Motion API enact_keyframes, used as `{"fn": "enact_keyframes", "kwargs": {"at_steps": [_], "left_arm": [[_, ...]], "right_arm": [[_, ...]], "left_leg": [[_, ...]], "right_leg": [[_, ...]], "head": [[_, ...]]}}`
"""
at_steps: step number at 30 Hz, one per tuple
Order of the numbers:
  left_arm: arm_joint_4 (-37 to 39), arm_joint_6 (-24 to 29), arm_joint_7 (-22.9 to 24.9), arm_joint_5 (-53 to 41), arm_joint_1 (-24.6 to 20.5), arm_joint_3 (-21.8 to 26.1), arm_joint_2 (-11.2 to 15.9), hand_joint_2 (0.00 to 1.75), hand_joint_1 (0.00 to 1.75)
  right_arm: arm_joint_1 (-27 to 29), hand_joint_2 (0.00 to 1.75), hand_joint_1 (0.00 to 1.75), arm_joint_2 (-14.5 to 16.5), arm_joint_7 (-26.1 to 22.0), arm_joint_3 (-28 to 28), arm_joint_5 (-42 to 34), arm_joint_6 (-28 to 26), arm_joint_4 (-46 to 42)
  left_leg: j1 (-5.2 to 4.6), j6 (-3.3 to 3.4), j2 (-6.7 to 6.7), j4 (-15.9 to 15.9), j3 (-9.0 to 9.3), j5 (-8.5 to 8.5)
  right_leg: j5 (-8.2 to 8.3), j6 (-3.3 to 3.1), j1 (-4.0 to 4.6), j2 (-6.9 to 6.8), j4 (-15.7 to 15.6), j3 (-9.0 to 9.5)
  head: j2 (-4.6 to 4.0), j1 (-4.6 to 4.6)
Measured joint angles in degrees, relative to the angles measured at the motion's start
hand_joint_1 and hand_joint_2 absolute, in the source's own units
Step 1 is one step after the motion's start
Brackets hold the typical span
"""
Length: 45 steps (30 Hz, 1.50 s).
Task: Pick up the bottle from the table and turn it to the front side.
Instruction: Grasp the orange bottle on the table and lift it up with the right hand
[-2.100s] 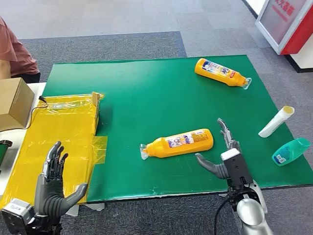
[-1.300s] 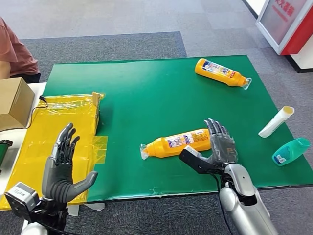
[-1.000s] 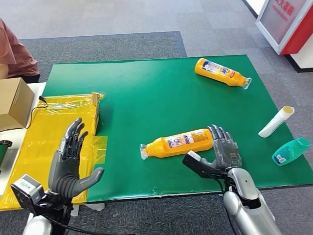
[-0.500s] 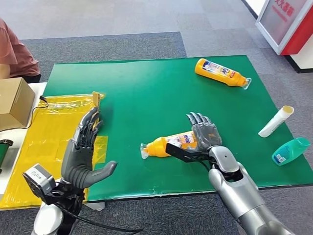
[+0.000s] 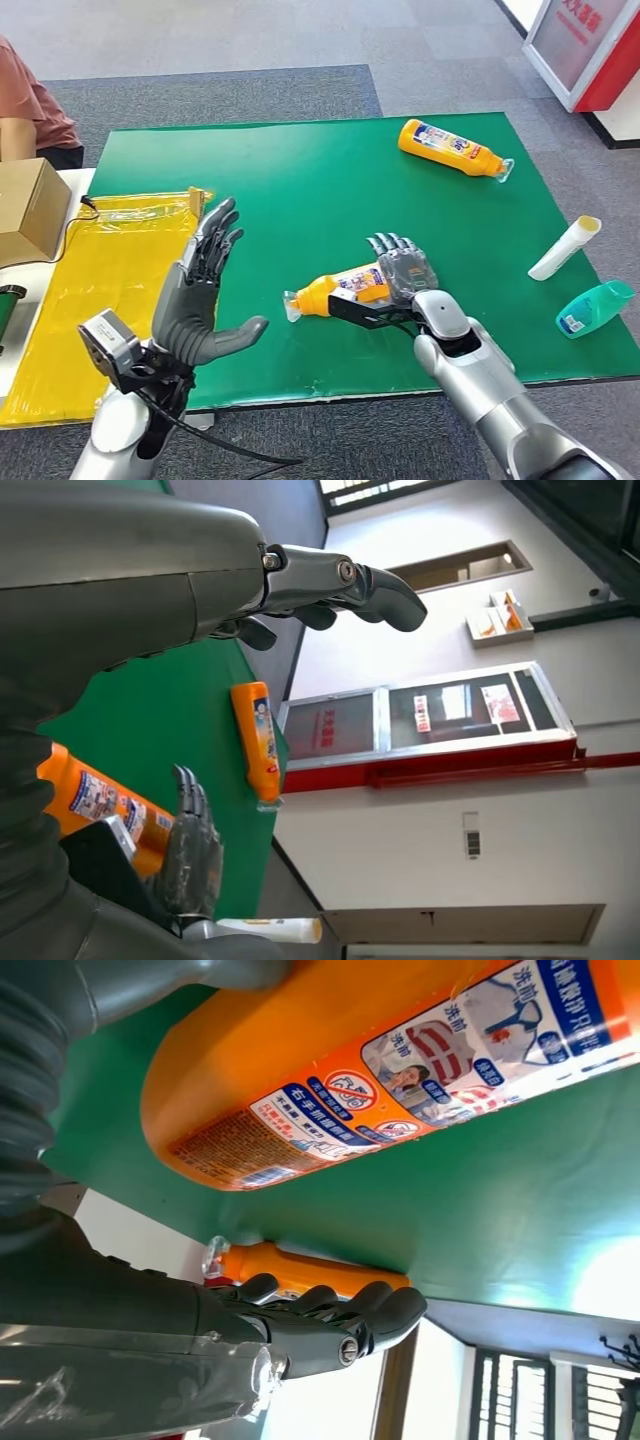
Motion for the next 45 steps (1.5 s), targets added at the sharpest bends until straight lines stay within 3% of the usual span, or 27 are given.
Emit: {"fn": "enact_keyframes", "kwargs": {"at_steps": [20, 26, 43, 45], "left_arm": [[1.27, -0.11, 0.03, 0.07, -1.34, -0.32, 0.02, 1.75, 0.00], [1.96, -0.44, -0.17, 0.96, -2.22, -0.95, 0.04, 1.75, 0.00], [3.10, -0.15, -1.14, 2.54, -3.11, -1.85, 0.28, 1.75, 0.00], [3.28, -0.08, -1.18, 2.76, -3.12, -1.85, 0.28, 1.75, 0.00]], "right_arm": [[-3.22, 1.75, 0.00, -1.39, 0.26, 2.63, 0.02, 2.87, 2.33], [-7.88, 1.75, 0.00, -2.27, -3.59, 5.21, -1.83, 7.84, 7.98], [-12.78, 1.75, 0.00, -2.31, -7.09, 11.72, -4.36, 9.51, 15.86], [-13.05, 1.75, 0.88, -2.31, -7.40, 12.33, -4.64, 9.81, 16.34]], "left_leg": [[-0.01, 0.00, 0.00, 0.00, 0.00, 0.00], [-0.01, 0.01, 0.00, 0.01, -0.01, 0.01], [-0.01, 0.01, 0.00, 0.01, -0.01, 0.01], [-0.01, 0.01, 0.00, 0.01, -0.01, 0.01]], "right_leg": [[0.00, 0.00, -0.01, 0.00, 0.00, -0.01], [0.02, 0.01, -0.01, 0.00, 0.00, -0.01], [0.02, 0.01, -0.01, 0.00, 0.00, -0.02], [0.02, 0.01, -0.01, 0.00, 0.00, -0.02]], "head": [[0.00, 0.00], [0.00, -0.01], [0.00, 0.00], [0.00, 0.00]]}}
